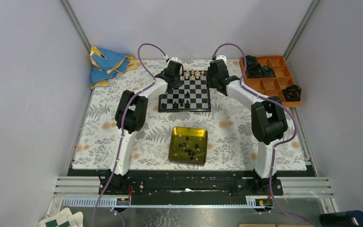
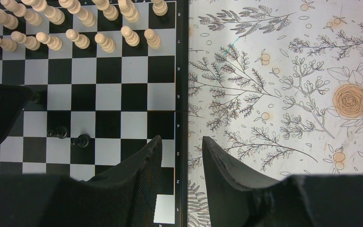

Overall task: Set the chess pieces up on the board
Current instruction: Pick up the chess piece from the chessboard, then place the chess piece on the chessboard.

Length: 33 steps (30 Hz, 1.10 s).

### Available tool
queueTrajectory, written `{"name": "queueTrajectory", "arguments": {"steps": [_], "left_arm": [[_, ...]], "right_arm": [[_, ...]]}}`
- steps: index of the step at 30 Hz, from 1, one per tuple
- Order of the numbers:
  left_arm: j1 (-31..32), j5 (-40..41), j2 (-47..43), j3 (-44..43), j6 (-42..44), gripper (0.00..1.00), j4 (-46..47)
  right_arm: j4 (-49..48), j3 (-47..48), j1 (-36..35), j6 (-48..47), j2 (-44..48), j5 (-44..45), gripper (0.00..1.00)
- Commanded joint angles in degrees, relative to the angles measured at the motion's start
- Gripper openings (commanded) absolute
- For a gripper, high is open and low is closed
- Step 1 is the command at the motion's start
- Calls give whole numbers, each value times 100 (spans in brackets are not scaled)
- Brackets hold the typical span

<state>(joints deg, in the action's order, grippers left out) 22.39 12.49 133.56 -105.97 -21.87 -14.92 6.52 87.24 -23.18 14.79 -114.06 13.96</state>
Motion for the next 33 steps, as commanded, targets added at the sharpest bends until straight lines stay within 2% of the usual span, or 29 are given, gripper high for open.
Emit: {"name": "queueTrajectory", "arguments": {"steps": [1, 9, 33], "left_arm": [[-46, 195, 56, 50, 94, 13, 333], [-42, 453, -284, 382, 169, 7, 401], [-42, 837, -1982, 2588, -113, 4, 480]], "right_arm": [[-133, 120, 44, -67, 164, 37, 43], [-105, 182, 46, -64, 147, 17, 43], [-194, 30, 35, 68, 224, -215, 43]]}}
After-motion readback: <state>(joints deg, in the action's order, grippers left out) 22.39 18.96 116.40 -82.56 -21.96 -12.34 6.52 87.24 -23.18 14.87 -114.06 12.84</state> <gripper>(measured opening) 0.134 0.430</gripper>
